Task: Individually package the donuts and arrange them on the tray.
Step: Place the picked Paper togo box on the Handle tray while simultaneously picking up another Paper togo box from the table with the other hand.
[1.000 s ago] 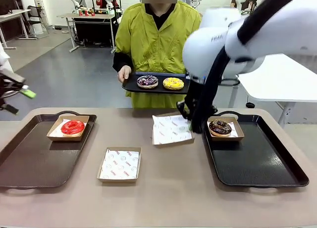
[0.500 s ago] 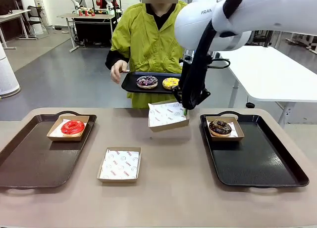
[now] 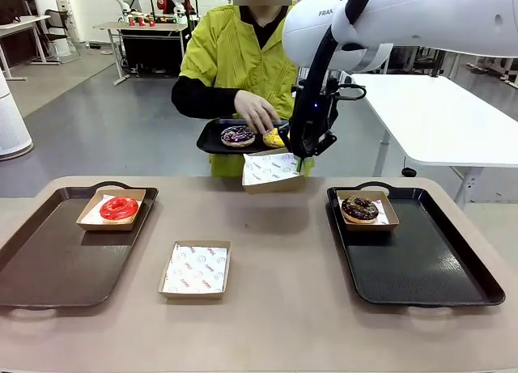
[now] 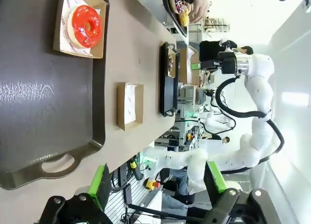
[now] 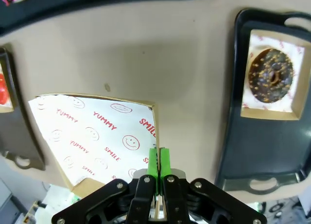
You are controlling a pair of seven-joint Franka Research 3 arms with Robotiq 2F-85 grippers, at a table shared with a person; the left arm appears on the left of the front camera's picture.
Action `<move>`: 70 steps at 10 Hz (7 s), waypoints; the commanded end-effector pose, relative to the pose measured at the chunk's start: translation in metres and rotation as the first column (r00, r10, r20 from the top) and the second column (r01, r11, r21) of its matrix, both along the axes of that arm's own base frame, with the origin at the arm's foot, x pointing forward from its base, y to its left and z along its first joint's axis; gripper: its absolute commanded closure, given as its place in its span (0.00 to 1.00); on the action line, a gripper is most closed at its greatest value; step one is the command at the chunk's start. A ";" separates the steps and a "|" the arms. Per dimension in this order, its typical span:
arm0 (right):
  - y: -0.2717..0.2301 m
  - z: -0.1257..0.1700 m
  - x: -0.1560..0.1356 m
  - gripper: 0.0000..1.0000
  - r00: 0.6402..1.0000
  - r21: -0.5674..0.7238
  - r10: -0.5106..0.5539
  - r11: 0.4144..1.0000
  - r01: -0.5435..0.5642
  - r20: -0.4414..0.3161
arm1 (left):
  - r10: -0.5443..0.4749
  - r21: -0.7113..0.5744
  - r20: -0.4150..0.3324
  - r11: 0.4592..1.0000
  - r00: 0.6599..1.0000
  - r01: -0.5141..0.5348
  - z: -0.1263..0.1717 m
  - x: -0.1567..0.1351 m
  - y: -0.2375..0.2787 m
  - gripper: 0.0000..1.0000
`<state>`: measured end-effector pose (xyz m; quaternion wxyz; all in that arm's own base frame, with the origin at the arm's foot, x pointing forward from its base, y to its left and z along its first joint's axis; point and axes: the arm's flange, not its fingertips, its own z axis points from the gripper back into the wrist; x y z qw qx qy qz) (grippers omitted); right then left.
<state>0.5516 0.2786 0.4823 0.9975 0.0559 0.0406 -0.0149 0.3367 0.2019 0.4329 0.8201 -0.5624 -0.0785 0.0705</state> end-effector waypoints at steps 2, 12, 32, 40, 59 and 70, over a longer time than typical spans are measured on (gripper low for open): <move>0.000 0.000 0.000 1.00 1.000 0.000 0.000 1.000 0.000 0.000 | -0.034 0.021 0.001 0.999 0.999 0.033 0.004 0.003 -0.007 0.00; 0.000 0.000 0.000 1.00 1.000 0.000 0.000 1.000 0.000 0.000 | -0.034 0.021 0.001 0.999 0.999 0.033 0.004 0.003 -0.007 0.00; -0.174 0.032 -0.098 0.98 0.992 0.063 0.092 0.993 -0.098 0.090 | -0.191 0.510 -0.228 0.812 0.955 0.284 0.105 0.034 -0.164 0.00; -0.268 -0.040 -0.138 0.98 0.993 0.070 -0.116 0.991 0.114 0.027 | -0.122 0.835 -0.288 0.453 0.950 0.312 0.044 0.068 -0.335 0.00; -0.269 -0.064 -0.137 0.98 0.997 -0.011 -0.082 0.997 0.082 0.011 | 0.015 0.934 -0.089 0.347 0.996 0.078 -0.067 0.060 -0.437 0.00; -0.295 -0.130 -0.116 0.98 0.992 -0.037 -0.120 0.992 0.119 -0.038 | 0.039 0.917 -0.160 0.375 0.986 0.134 -0.114 0.070 -0.456 0.00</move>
